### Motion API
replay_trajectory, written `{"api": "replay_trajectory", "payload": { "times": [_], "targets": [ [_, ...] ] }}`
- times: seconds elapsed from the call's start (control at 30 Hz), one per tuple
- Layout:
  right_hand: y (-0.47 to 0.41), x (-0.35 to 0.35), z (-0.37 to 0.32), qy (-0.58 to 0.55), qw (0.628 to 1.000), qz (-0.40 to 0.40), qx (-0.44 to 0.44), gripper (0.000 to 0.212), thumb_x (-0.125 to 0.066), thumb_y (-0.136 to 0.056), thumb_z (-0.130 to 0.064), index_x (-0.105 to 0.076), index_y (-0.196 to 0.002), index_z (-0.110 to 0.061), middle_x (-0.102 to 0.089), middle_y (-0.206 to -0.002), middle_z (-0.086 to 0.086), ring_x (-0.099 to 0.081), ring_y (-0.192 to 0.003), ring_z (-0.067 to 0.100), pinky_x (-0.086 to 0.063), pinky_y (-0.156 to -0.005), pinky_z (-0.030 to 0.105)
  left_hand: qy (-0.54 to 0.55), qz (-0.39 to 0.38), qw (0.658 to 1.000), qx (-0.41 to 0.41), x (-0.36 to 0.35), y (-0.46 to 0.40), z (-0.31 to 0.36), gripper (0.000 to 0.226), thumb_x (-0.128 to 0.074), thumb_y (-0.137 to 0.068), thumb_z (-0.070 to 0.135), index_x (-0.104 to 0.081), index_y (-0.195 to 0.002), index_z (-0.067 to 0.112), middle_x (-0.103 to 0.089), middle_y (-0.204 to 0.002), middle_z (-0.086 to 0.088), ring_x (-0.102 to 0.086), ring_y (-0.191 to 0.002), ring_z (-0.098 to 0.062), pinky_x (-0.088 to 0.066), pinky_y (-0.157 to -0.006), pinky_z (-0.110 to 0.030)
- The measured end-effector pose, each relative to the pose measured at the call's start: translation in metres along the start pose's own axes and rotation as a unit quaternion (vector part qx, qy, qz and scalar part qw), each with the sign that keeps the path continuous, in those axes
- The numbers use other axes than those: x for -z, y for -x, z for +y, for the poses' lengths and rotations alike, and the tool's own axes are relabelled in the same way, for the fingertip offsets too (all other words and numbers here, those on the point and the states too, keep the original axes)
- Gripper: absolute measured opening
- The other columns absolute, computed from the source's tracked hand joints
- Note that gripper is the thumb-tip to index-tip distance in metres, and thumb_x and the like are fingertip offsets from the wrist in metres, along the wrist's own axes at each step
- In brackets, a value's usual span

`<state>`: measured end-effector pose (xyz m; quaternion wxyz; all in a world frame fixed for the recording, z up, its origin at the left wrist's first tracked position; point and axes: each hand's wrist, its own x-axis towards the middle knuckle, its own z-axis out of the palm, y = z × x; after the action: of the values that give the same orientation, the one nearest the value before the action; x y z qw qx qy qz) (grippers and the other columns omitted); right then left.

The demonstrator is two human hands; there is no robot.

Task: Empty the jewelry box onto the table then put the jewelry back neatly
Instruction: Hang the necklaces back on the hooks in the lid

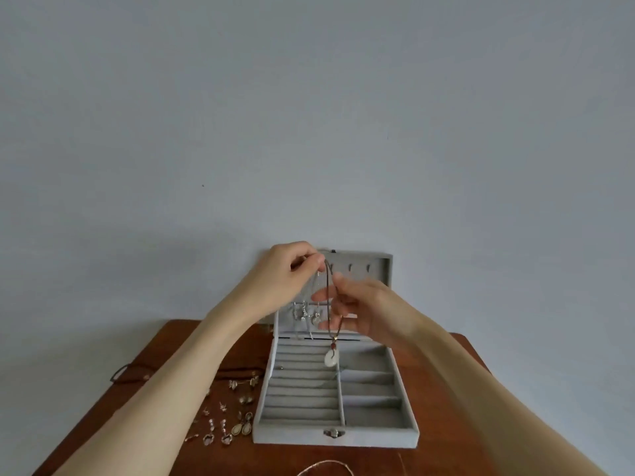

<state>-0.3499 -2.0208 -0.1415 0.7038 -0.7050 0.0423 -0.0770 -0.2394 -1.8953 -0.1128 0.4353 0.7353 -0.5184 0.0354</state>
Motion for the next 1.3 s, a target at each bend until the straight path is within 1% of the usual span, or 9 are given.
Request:
{"api": "replay_trajectory", "payload": {
  "times": [0.13, 0.2, 0.3, 0.4, 0.5, 0.67, 0.9, 1.17, 1.3],
  "targets": [
    [0.002, 0.012, 0.009, 0.091, 0.992, 0.077, 0.046, 0.032, -0.052, -0.093, -0.028, -0.066, -0.070, -0.011, -0.061, -0.074, 0.002, -0.058, -0.078, 0.015, -0.052, -0.091, 0.034, 0.010, 0.020, 1.000, 0.006, -0.031, -0.008, -0.001, 0.016, -0.053, -0.091, 0.027, -0.065, -0.089, 0.015, -0.069, -0.083, -0.004, -0.064, -0.076, -0.017, -0.050, -0.074, -0.029],
    [0.000, 0.020, 0.013, -0.001, 0.994, 0.102, 0.028, 0.030, -0.049, -0.095, -0.020, -0.057, -0.069, -0.006, -0.050, -0.064, 0.004, -0.053, -0.062, 0.015, -0.054, -0.068, 0.026, 0.012, 0.017, 1.000, 0.017, -0.040, -0.012, -0.010, 0.015, -0.054, -0.091, 0.030, -0.063, -0.083, 0.021, -0.068, -0.079, -0.003, -0.064, -0.076, -0.019, -0.049, -0.072, -0.035],
    [-0.007, 0.033, 0.021, 0.027, 0.986, 0.162, -0.001, 0.031, -0.049, -0.096, -0.020, -0.053, -0.067, -0.009, -0.031, -0.054, -0.001, -0.030, -0.043, 0.009, -0.031, -0.042, 0.018, -0.036, 0.001, 0.999, 0.025, -0.049, -0.017, -0.027, 0.019, -0.052, -0.092, 0.032, -0.061, -0.078, 0.023, -0.056, -0.060, 0.002, -0.049, -0.055, -0.013, -0.036, -0.055, -0.024],
    [-0.019, 0.042, 0.025, 0.214, 0.953, 0.215, -0.009, 0.027, -0.054, -0.092, -0.024, -0.061, -0.068, -0.015, -0.038, -0.047, -0.003, -0.032, -0.041, 0.009, -0.029, -0.044, 0.020, -0.099, -0.020, 0.994, 0.033, -0.060, -0.021, -0.043, 0.021, -0.049, -0.093, 0.033, -0.060, -0.078, 0.023, -0.051, -0.055, 0.007, -0.043, -0.048, -0.009, -0.031, -0.047, -0.016],
    [-0.033, 0.046, 0.026, 0.311, 0.916, 0.252, -0.008, 0.024, -0.057, -0.090, -0.025, -0.065, -0.071, -0.015, -0.046, -0.036, -0.012, -0.041, -0.039, 0.003, -0.030, -0.046, 0.016, -0.150, -0.001, 0.987, 0.058, -0.070, -0.029, -0.057, 0.034, -0.048, -0.093, 0.039, -0.060, -0.068, 0.017, -0.059, -0.057, 0.000, -0.055, -0.053, -0.016, -0.043, -0.052, -0.028],
    [-0.061, 0.044, 0.024, 0.343, 0.876, 0.338, 0.022, 0.037, -0.054, -0.090, -0.025, -0.065, -0.074, 0.007, -0.046, -0.052, 0.007, -0.040, -0.053, 0.019, -0.036, -0.056, 0.026, -0.173, 0.095, 0.977, 0.079, -0.081, -0.045, -0.061, 0.049, -0.044, -0.093, 0.043, -0.038, -0.050, 0.020, -0.051, -0.052, 0.000, -0.058, -0.060, -0.030, -0.046, -0.056, -0.034],
    [-0.084, 0.044, 0.025, 0.315, 0.851, 0.420, 0.012, 0.055, -0.059, -0.087, -0.029, -0.033, -0.041, -0.015, -0.036, -0.044, 0.001, -0.033, -0.043, 0.016, -0.024, -0.045, 0.027, -0.169, 0.151, 0.955, 0.192, -0.092, -0.061, -0.049, 0.043, -0.040, -0.094, 0.042, -0.054, -0.064, 0.015, -0.066, -0.088, -0.016, -0.059, -0.089, -0.040, -0.036, -0.062, -0.031],
    [-0.078, 0.041, 0.050, 0.133, 0.893, 0.425, -0.064, 0.042, -0.061, -0.086, -0.027, -0.050, -0.051, -0.007, -0.046, -0.051, 0.003, -0.038, -0.045, 0.016, -0.032, -0.046, 0.024, -0.005, 0.084, 0.937, 0.339, -0.107, -0.052, -0.049, 0.040, -0.039, -0.096, 0.037, -0.065, -0.085, 0.008, -0.062, -0.082, -0.010, -0.056, -0.072, -0.023, -0.040, -0.058, -0.028],
    [-0.065, 0.037, 0.063, 0.089, 0.904, 0.411, -0.074, 0.026, -0.054, -0.091, -0.025, -0.066, -0.076, -0.007, -0.052, -0.055, 0.003, -0.045, -0.046, 0.017, -0.040, -0.046, 0.024, 0.307, 0.038, 0.852, 0.423, -0.108, -0.031, -0.047, 0.033, -0.035, -0.100, 0.024, -0.059, -0.086, 0.007, -0.046, -0.058, -0.005, -0.044, -0.034, -0.010, -0.032, -0.033, -0.017]
  ]
}}
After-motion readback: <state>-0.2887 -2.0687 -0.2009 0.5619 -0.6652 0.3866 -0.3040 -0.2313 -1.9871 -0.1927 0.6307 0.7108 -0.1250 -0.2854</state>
